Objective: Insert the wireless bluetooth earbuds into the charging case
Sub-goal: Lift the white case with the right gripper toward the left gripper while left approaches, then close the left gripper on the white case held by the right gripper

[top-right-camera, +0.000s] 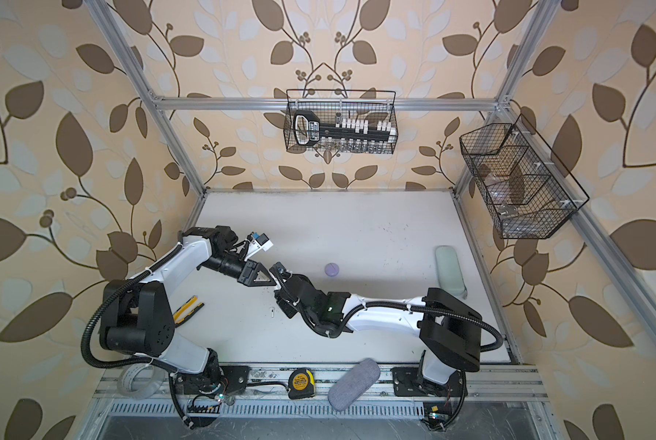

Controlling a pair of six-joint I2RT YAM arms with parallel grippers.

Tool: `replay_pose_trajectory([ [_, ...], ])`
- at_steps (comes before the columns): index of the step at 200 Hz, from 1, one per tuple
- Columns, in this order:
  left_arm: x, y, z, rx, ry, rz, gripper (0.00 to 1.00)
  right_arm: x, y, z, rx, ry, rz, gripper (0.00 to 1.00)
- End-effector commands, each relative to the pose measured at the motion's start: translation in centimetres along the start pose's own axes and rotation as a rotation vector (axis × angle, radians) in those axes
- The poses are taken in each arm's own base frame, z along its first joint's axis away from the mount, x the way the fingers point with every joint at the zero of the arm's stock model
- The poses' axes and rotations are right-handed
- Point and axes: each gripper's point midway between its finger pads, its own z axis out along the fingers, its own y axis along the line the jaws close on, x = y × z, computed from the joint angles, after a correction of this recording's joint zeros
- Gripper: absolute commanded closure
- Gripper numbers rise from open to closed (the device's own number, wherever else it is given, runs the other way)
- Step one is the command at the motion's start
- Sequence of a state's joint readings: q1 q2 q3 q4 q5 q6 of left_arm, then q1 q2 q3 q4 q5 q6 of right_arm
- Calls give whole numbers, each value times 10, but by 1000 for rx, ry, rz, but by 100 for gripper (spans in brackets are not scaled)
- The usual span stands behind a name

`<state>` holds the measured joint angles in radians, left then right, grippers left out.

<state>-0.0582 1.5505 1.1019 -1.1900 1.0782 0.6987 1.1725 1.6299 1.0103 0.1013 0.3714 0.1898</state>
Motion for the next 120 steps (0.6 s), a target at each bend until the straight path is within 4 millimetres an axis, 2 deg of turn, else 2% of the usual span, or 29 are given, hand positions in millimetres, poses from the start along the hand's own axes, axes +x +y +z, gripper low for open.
replay_pose_trajectory([
  [1,-3,-17,3,58,12,26,53,-21,4,-12,-22,-35,-45,67],
  [84,-1,-19,6,56,30,40,58,-26,2,-16,-6,-14,-132,67],
  [120,-1,-20,7,58,35,44,65,-26,2,-17,4,-4,-160,67],
])
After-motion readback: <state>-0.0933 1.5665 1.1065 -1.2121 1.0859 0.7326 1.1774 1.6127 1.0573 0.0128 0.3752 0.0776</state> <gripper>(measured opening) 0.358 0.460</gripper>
